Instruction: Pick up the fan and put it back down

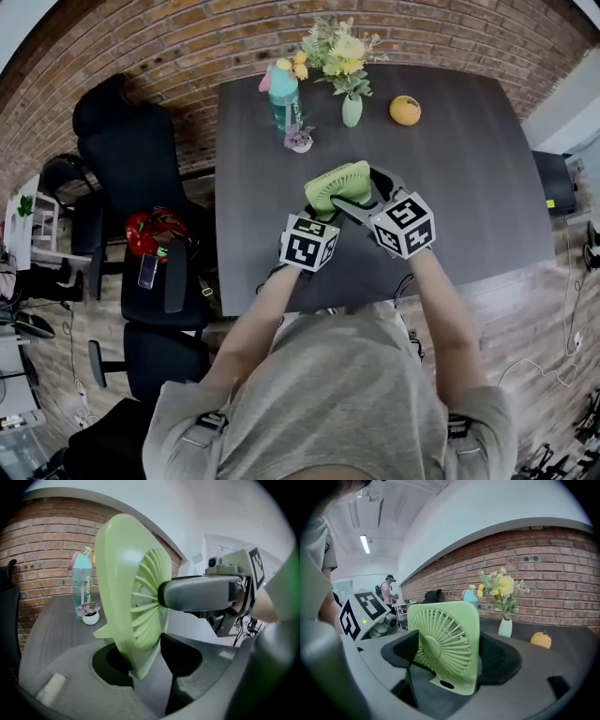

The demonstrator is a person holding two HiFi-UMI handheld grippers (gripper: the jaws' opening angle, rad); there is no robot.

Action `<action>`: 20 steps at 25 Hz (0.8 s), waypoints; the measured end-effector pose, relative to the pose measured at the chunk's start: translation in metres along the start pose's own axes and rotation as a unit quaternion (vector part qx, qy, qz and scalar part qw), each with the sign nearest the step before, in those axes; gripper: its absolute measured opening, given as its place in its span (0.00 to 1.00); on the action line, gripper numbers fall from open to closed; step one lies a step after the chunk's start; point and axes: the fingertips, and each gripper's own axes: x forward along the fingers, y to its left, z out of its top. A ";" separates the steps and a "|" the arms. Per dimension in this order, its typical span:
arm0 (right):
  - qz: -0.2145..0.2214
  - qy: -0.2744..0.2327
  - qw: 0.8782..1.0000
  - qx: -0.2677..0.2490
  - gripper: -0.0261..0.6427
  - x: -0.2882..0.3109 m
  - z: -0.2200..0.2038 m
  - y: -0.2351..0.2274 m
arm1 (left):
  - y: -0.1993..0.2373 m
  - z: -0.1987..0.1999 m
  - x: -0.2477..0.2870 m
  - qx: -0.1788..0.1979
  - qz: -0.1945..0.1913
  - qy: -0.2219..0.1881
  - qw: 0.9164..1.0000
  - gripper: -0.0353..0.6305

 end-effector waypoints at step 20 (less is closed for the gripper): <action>-0.025 0.014 0.999 0.044 0.63 -0.005 -0.026 -0.114 | -0.010 0.037 0.106 0.025 -0.026 0.047 0.998 0.32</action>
